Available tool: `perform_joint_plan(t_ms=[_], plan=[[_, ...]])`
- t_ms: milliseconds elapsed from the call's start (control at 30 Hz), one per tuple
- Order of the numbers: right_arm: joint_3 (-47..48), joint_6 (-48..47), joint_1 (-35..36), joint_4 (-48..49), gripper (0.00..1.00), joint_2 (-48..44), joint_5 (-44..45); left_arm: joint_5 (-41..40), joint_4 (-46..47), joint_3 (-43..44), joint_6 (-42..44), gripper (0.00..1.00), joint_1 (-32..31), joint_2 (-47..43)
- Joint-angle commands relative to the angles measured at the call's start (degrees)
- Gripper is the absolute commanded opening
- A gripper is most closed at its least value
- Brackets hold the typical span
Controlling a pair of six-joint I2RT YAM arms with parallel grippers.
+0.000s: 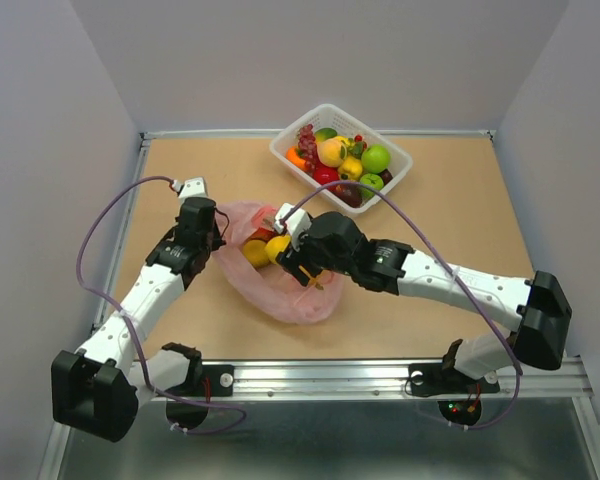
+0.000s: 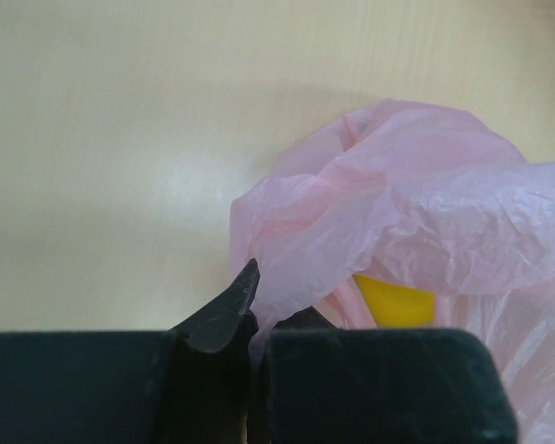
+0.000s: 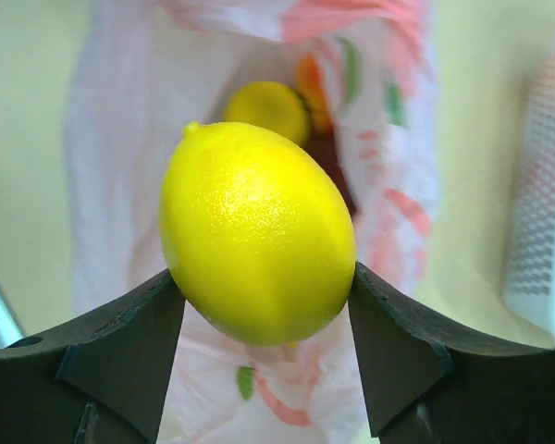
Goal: Untie the knot of the plastic bag and take out the fruit
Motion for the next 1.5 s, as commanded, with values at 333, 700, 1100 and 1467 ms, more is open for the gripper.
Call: perform_joint_plan(t_ms=[333, 700, 1100, 1467], plan=[[5.3, 0.6, -24.2, 13.2, 0.13, 3.7, 16.0, -2.8, 0.3, 0.1, -0.6, 0.12, 3.5, -5.3], [17.1, 2.2, -34.2, 17.2, 0.51, 22.1, 14.0, -1.8, 1.0, -0.2, -0.2, 0.12, 4.0, -5.9], [14.1, 2.7, -32.3, 12.2, 1.00, 14.1, 7.8, 0.4, 1.5, -0.3, 0.1, 0.12, 4.6, -6.0], [8.1, 4.3, -11.0, 7.5, 0.82, 2.9, 4.9, 1.6, 1.7, -0.5, 0.3, 0.12, 4.6, -5.7]])
